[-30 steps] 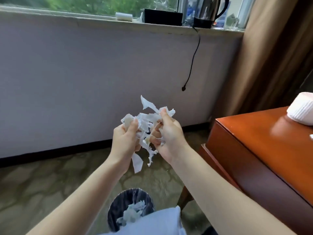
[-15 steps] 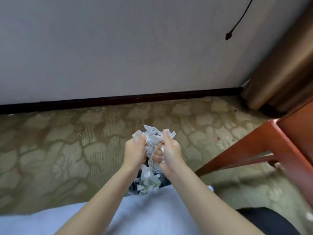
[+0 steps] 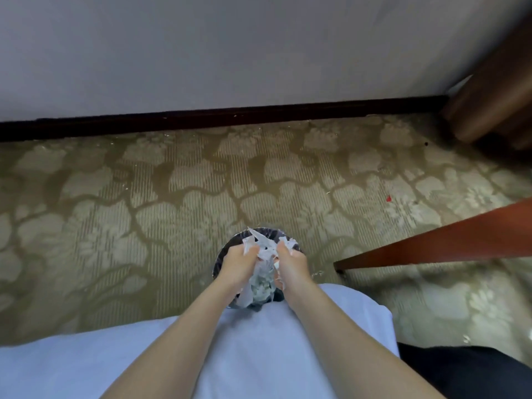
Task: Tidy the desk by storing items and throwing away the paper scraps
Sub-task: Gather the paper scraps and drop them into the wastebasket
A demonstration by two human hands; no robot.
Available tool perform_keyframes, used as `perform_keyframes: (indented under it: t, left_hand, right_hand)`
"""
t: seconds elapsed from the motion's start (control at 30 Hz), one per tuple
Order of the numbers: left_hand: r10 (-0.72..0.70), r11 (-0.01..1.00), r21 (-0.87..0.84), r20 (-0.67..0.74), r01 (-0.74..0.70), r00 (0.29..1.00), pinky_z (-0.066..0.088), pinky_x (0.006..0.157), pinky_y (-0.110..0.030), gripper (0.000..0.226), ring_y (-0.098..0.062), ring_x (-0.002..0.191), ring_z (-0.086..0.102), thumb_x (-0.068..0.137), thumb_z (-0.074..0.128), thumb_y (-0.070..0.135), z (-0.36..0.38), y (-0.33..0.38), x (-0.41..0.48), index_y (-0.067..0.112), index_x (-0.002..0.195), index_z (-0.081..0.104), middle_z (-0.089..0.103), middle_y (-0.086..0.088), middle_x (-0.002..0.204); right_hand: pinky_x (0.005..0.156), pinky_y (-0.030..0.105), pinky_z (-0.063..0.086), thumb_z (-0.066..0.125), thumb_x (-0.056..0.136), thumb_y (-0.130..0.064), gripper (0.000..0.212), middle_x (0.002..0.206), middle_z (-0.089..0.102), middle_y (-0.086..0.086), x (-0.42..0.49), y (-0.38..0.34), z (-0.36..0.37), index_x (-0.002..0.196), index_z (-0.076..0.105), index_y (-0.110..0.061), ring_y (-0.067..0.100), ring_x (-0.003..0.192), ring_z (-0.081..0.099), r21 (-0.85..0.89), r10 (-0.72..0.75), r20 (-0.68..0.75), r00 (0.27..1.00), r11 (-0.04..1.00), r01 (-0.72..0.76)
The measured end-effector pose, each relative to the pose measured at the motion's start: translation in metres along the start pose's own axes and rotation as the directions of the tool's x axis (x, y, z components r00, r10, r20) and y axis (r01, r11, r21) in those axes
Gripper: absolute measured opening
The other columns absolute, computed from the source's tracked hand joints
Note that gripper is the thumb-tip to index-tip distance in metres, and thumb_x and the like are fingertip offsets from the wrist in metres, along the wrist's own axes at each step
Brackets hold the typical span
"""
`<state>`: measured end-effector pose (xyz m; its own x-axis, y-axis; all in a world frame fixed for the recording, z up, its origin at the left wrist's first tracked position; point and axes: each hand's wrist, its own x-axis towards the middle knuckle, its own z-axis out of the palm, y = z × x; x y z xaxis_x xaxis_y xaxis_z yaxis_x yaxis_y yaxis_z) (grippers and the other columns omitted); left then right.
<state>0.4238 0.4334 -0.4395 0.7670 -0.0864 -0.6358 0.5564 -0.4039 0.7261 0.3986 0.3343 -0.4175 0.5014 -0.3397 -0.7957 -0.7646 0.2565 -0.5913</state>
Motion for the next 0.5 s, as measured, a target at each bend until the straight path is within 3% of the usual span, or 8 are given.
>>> perform_keyframes:
  t: [0.1,0.17,0.23,0.33,0.37,0.43,0.5]
  left_hand:
    - [-0.091,0.995,0.046,0.034,0.090,0.995,0.028,0.053,-0.027,0.036,-0.014,0.050,0.034,0.093,0.044,0.016,0.002,-0.012,0.008,0.015,0.057,0.039,0.039,0.000,0.055]
    - [-0.155,0.986,0.063,0.030,0.153,0.987,0.032,0.056,-0.026,0.030,-0.017,0.056,0.041,0.093,0.045,0.018,0.002,-0.016,0.012,0.013,0.063,0.046,0.047,-0.003,0.063]
    - [-0.224,0.974,0.045,0.034,0.222,0.974,0.039,0.068,-0.029,0.022,-0.023,0.074,0.050,0.096,0.043,0.022,0.003,-0.018,0.016,0.013,0.078,0.050,0.052,-0.007,0.080]
    - [-0.304,0.951,-0.043,0.044,0.306,0.952,0.044,0.082,-0.036,0.017,-0.024,0.090,0.052,0.099,0.038,0.029,0.002,-0.018,0.017,0.017,0.105,0.049,0.052,-0.004,0.089]
    - [-0.311,0.948,-0.051,0.040,0.313,0.950,0.044,0.077,-0.035,0.018,-0.022,0.085,0.052,0.099,0.037,0.029,0.002,-0.019,0.017,0.018,0.105,0.050,0.051,-0.002,0.087]
    - [-0.279,0.960,0.014,0.024,0.278,0.960,0.036,0.061,-0.028,0.021,-0.015,0.069,0.044,0.098,0.037,0.026,0.003,-0.016,0.014,0.019,0.081,0.048,0.044,0.001,0.077]
    - [-0.192,0.971,0.148,0.013,0.188,0.981,0.032,0.060,-0.028,0.030,-0.015,0.068,0.041,0.097,0.038,0.020,0.004,-0.013,0.009,0.022,0.067,0.039,0.042,0.002,0.074]
  right_hand:
    - [0.073,0.039,0.051,0.045,0.095,-0.026,0.023,0.091,0.063,0.011,0.013,0.010,0.002,0.096,0.059,-0.008,0.026,0.080,0.058,-0.085,0.094,0.006,0.996,0.992,-0.093]
    - [0.060,0.031,0.049,0.047,0.093,-0.024,0.029,0.097,0.063,0.013,0.018,0.014,0.001,0.112,0.058,-0.005,0.026,0.077,0.057,-0.085,0.160,0.021,0.987,0.984,-0.158]
    - [0.050,0.025,0.045,0.048,0.093,-0.021,0.031,0.098,0.061,0.015,0.018,0.015,-0.001,0.117,0.057,-0.004,0.022,0.071,0.054,-0.038,0.218,0.043,0.975,0.976,-0.216]
    - [0.054,0.026,0.052,0.049,0.094,-0.015,0.027,0.109,0.063,0.017,0.016,0.013,-0.005,0.116,0.057,-0.002,0.022,0.079,0.058,0.045,0.258,0.107,0.960,0.964,-0.264]
    - [0.062,0.028,0.053,0.049,0.094,-0.015,0.025,0.107,0.062,0.015,0.014,0.012,-0.007,0.115,0.056,-0.002,0.022,0.085,0.058,0.044,0.260,0.118,0.958,0.963,-0.267]
    - [0.074,0.032,0.051,0.049,0.095,-0.015,0.023,0.098,0.056,0.010,0.010,0.009,-0.009,0.115,0.054,-0.005,0.022,0.092,0.056,-0.007,0.252,0.123,0.960,0.967,-0.253]
    - [0.076,0.033,0.050,0.049,0.094,-0.012,0.028,0.098,0.053,0.009,0.005,0.005,-0.012,0.120,0.054,-0.003,0.024,0.096,0.056,-0.067,0.246,0.113,0.963,0.969,-0.240]
